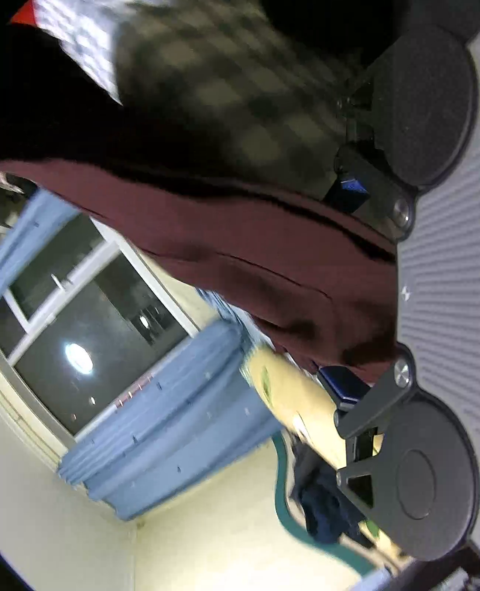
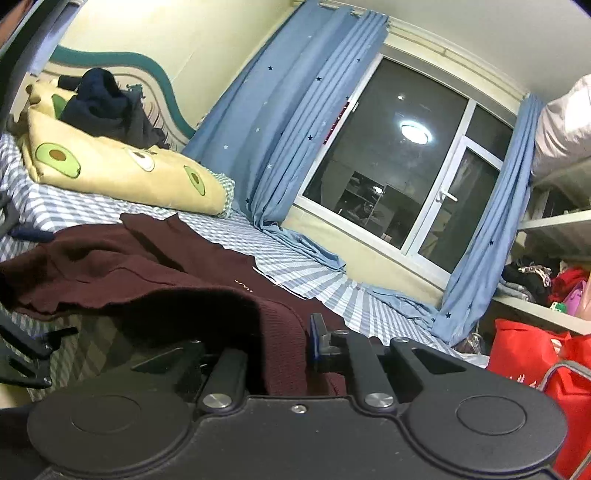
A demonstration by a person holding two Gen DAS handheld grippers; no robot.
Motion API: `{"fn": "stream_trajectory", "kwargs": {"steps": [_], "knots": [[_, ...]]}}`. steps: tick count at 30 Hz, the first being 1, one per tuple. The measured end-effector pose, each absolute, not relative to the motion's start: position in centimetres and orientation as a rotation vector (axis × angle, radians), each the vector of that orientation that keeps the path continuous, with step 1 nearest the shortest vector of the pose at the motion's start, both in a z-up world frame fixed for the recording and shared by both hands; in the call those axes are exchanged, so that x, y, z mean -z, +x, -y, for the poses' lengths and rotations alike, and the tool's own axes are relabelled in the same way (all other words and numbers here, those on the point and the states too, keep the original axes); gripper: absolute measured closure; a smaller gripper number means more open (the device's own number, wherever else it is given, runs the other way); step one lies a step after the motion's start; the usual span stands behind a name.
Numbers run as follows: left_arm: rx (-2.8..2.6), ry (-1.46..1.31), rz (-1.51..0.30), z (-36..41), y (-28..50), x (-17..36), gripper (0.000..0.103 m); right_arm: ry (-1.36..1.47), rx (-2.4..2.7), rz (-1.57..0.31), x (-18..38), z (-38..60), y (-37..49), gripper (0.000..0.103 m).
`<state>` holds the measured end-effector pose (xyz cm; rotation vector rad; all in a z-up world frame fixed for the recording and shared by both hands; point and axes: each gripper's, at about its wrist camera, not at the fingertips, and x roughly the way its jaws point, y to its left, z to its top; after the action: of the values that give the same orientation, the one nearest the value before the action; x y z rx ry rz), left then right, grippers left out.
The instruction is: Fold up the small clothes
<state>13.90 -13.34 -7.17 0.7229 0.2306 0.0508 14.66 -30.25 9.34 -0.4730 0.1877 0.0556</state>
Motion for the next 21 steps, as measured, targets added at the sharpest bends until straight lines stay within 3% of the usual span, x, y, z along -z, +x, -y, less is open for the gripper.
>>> {"fn": "stream_trajectory", "kwargs": {"steps": [7, 10, 12, 15, 18, 21], "knots": [[-0.099, 0.686, -0.306, 11.0, 15.0, 7.6, 0.026, -0.476, -0.031, -0.202, -8.2, 30.5, 14.3, 0.089], [-0.085, 0.739, -0.306, 10.7, 14.8, 7.9, 0.042, -0.514, -0.001, -0.213, -6.9, 30.4, 13.9, 0.085], [-0.079, 0.752, -0.324, 10.3, 14.9, 8.1, 0.068, -0.557, 0.018, -0.231, -5.6, 30.3, 13.7, 0.080], [-0.064, 0.713, -0.336, 9.1, 14.6, 7.9, 0.086, -0.615, 0.024, -0.272, -3.7, 30.4, 13.4, 0.077], [-0.078, 0.682, -0.260, 8.6, 13.3, 7.0, 0.098, -0.661, 0.014, -0.295, -2.4, 30.3, 12.7, 0.084], [-0.083, 0.635, -0.183, 8.3, 11.7, 5.5, 0.098, -0.677, 0.007, -0.285, -2.2, 30.3, 11.8, 0.092]]}}
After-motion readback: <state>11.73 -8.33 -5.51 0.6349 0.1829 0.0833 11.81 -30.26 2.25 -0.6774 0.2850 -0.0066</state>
